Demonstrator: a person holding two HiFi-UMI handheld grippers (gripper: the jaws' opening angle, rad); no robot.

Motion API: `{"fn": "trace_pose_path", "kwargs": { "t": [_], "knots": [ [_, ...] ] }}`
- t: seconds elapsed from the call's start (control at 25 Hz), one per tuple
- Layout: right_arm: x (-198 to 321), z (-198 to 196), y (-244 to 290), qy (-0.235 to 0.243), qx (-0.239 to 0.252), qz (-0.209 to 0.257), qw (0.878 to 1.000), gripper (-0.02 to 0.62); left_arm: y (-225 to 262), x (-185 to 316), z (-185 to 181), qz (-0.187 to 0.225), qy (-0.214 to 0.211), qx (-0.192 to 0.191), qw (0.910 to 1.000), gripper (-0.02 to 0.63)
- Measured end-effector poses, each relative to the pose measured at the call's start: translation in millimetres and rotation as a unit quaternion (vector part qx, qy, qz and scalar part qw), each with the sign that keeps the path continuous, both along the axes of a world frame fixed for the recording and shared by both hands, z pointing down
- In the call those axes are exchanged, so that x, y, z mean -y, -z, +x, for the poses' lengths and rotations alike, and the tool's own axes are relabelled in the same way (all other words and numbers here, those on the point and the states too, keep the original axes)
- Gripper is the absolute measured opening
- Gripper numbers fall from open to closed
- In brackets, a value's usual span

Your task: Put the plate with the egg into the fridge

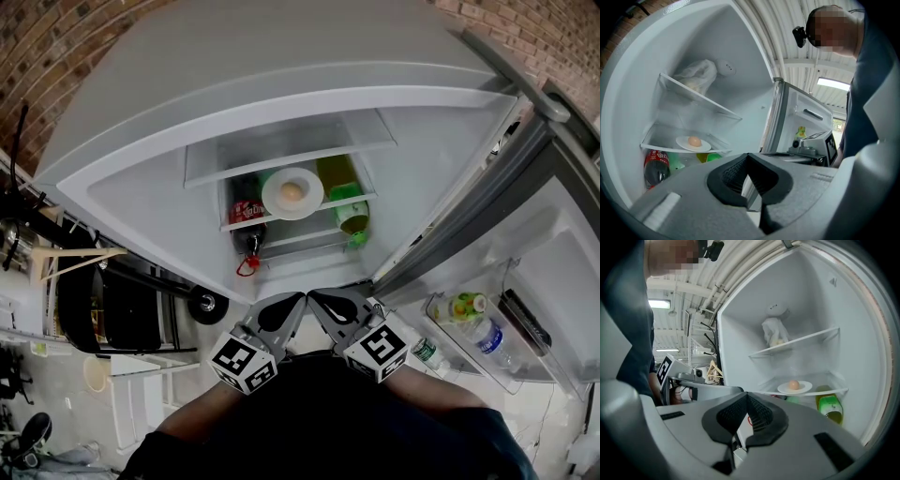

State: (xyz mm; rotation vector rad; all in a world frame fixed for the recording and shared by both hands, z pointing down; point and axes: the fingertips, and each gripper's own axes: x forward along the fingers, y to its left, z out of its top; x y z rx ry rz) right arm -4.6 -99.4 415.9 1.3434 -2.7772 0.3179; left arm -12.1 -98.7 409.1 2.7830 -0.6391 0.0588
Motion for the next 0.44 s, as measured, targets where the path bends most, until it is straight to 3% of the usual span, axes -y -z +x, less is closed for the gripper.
{"fn": "trace_pose_path", "kwargs": {
  "t": [0.44],
  "knots": [
    [-4.4, 1.0, -0.6, -0.001, -0.005, 0.003, 1.0, 0.009, 1.6, -5.0, 1.3, 0.005, 0.0, -0.002, 1.0, 0.005]
  ]
}}
